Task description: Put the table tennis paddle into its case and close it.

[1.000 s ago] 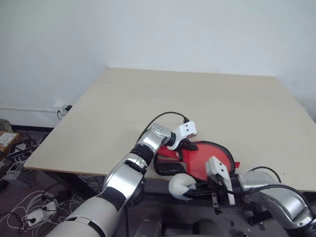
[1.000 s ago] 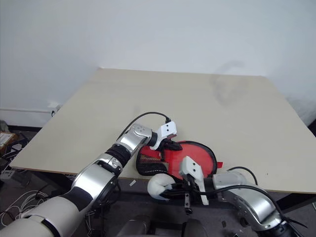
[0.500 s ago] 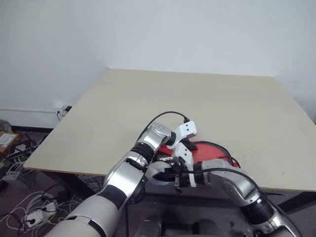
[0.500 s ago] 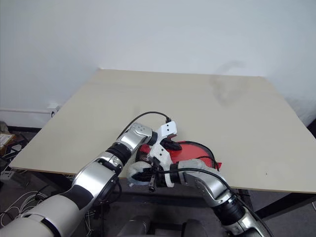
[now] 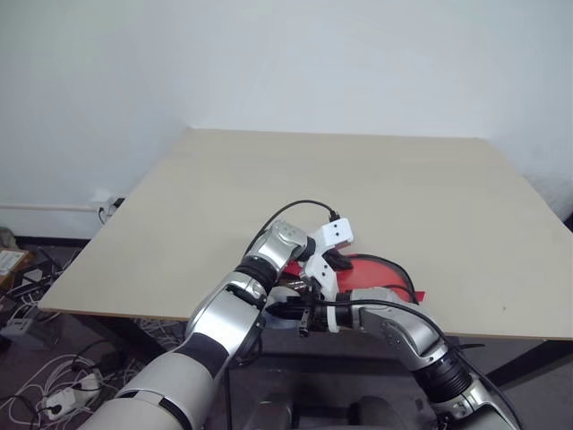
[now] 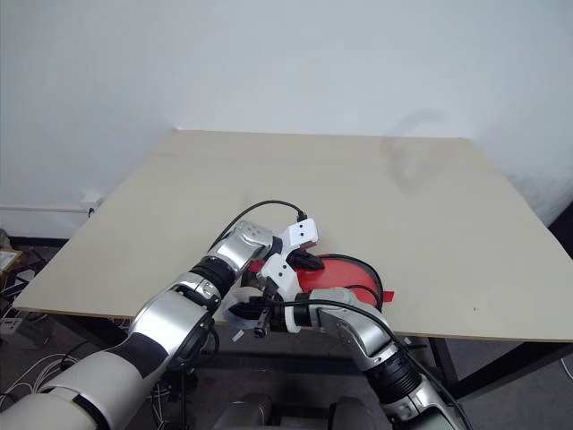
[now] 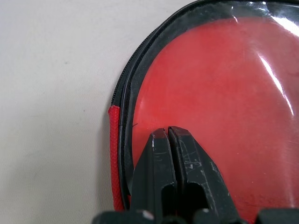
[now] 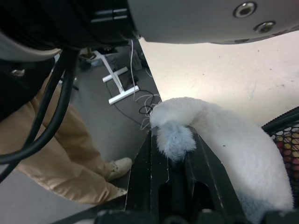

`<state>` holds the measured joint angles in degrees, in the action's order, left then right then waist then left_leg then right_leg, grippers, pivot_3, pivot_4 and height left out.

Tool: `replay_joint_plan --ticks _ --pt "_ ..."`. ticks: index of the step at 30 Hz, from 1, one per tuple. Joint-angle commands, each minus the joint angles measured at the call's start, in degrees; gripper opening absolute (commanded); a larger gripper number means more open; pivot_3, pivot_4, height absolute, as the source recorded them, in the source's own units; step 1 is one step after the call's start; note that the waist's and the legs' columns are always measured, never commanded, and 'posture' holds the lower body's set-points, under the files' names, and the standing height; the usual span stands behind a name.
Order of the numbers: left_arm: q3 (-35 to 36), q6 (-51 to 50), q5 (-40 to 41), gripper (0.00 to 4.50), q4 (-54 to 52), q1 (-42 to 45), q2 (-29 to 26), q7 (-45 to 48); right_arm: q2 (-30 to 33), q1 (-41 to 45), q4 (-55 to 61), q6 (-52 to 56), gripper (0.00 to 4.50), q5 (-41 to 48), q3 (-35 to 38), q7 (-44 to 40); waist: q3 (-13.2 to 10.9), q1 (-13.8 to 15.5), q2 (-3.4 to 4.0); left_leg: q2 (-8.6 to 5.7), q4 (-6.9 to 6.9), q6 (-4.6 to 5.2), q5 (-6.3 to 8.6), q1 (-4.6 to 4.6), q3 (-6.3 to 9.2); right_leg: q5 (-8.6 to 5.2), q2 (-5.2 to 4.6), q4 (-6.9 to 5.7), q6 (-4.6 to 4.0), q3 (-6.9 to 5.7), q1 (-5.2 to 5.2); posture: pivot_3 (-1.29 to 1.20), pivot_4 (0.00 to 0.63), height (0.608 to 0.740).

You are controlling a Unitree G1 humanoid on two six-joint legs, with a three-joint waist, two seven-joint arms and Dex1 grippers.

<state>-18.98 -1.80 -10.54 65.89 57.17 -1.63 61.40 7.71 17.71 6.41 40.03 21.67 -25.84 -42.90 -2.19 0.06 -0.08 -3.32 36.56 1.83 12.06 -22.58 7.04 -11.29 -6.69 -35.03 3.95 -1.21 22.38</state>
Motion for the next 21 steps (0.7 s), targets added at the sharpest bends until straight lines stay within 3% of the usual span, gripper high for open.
replay_joint_plan --ticks 1,13,21 --pt "-1.88 -1.51 -2.29 0.0 3.77 -2.03 1.5 0.7 -2.75 3.02 -1.09 -1.74 0.02 -0.76 1.06 1.95 0.01 0.06 0.03 0.0 -0.03 0.0 0.0 0.01 0.02 0.0 0.0 0.0 0.0 -0.01 0.02 0.0 0.0 0.74" --pt "6.97 -1.91 5.22 0.0 0.35 -0.17 -2.47 4.01 3.88 3.92 1.34 -1.73 0.02 -2.73 1.48 -1.29 -0.18 0.08 0.27 -0.17 -0.03 -0.01 -0.02 -0.08 -0.06 0.07 0.04 -0.08 0.12 0.12 0.34 0.0 0.0 0.74" --pt "11.2 -3.04 9.97 0.0 -3.76 -1.05 -9.01 6.88 4.89 5.19 -0.06 -2.68 0.02 -2.44 1.39 -2.42 -0.35 -0.22 0.3 -0.26 -0.04 -0.18 -0.24 -0.2 -0.06 0.08 0.86 -0.09 0.14 0.72 0.86 0.0 0.0 0.74"
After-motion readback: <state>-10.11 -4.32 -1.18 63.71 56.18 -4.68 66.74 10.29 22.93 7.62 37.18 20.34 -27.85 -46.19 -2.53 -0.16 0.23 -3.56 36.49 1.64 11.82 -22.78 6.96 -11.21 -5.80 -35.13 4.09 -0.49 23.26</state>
